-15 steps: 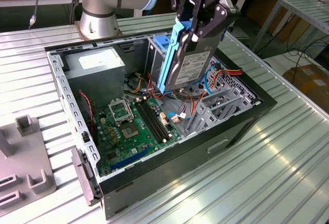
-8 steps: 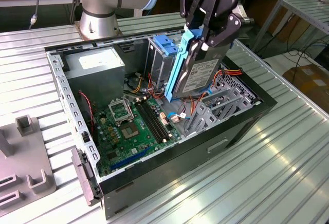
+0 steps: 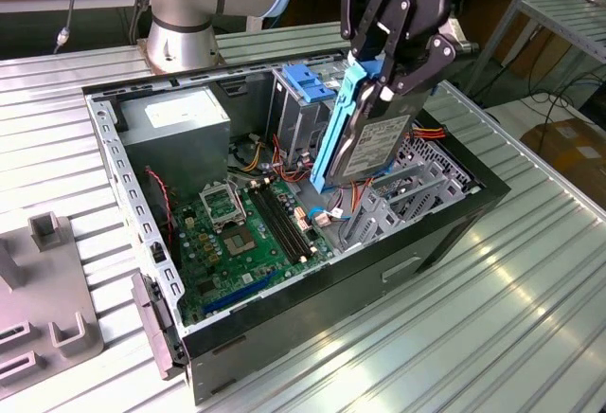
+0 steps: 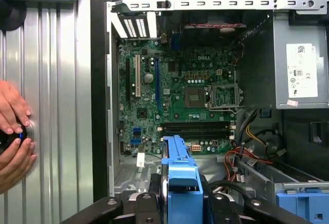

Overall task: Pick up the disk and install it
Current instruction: 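Insert the disk into the insertion slot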

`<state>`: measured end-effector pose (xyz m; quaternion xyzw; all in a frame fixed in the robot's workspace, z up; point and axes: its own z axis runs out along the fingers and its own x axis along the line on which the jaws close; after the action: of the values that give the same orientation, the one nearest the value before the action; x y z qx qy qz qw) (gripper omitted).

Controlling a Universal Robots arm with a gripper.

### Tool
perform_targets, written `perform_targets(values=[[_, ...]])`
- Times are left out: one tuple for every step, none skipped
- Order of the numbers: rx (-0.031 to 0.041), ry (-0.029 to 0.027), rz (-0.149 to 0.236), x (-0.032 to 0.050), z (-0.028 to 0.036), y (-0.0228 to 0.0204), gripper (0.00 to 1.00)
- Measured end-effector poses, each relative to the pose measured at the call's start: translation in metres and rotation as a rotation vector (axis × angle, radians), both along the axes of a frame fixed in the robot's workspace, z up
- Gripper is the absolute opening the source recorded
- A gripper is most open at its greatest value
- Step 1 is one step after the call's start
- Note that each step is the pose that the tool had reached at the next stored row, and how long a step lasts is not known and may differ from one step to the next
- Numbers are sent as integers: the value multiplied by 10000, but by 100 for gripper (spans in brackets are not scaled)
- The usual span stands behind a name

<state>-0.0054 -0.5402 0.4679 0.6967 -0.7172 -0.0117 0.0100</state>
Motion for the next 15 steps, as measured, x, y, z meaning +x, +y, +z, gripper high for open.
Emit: perform_targets(values=[[0, 0, -1, 33, -4, 0, 37], [-1, 1, 0, 60, -7, 0, 37], [-2, 1, 0, 89, -13, -5, 37], [1, 0, 0, 106, -18, -26, 37], [-1, 0, 0, 112, -19, -53, 37], [0, 0, 0, 115, -20, -87, 37], [2, 0, 0, 119, -22, -118, 37], [-1, 1, 0, 129, -21, -138, 37], [-2, 1, -1, 155, -21, -158, 37], [0, 0, 0, 181, -22, -166, 37], [0, 0, 0, 212, -23, -172, 37], [0, 0, 0, 242, -24, -177, 37], [-1, 0, 0, 278, -24, -182, 37], [-2, 0, 0, 314, -25, -185, 37], [-3, 1, 0, 359, -26, -188, 37]])
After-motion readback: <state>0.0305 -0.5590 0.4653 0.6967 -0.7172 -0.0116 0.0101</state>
